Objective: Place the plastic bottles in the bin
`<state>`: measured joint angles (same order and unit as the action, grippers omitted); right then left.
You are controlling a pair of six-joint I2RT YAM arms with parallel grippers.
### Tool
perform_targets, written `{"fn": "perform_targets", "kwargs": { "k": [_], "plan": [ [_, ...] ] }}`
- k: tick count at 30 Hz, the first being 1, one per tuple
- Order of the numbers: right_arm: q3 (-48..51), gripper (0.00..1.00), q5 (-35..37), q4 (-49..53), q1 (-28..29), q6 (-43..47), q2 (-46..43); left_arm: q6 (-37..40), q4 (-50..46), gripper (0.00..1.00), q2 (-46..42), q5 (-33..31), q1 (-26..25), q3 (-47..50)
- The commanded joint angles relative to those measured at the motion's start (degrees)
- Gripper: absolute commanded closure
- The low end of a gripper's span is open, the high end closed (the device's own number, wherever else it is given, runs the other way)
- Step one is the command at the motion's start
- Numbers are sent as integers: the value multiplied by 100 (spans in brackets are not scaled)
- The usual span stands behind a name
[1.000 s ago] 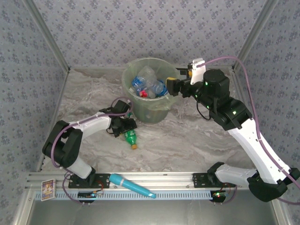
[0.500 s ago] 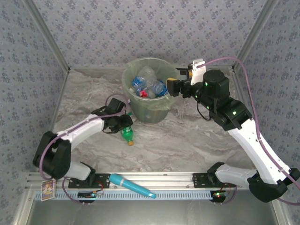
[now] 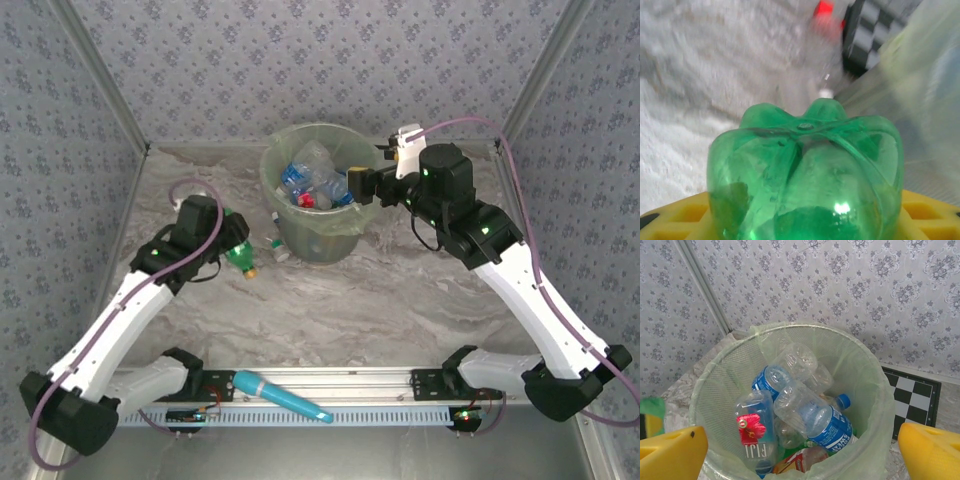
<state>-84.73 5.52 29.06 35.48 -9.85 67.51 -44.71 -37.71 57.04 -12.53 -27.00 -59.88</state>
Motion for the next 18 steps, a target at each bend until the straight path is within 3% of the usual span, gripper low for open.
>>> {"fn": "perform_targets", "kwargs": {
  "k": [1, 6, 12, 18],
  "plan": [
    [-237, 0, -44, -58, -42, 13, -18, 605, -55, 42, -183, -440, 20, -578],
    [-237, 0, 6, -25, -44, 27, -36, 835, 11, 42, 10, -302, 15, -1413],
    [-190, 0, 82, -18, -42, 38, -79, 801, -381, 43, 886, 348, -27, -2856],
    [-155, 0, 176, 63, -50, 52, -184, 584, -226, 43, 1805, 832, -392, -3886]
  ]
}}
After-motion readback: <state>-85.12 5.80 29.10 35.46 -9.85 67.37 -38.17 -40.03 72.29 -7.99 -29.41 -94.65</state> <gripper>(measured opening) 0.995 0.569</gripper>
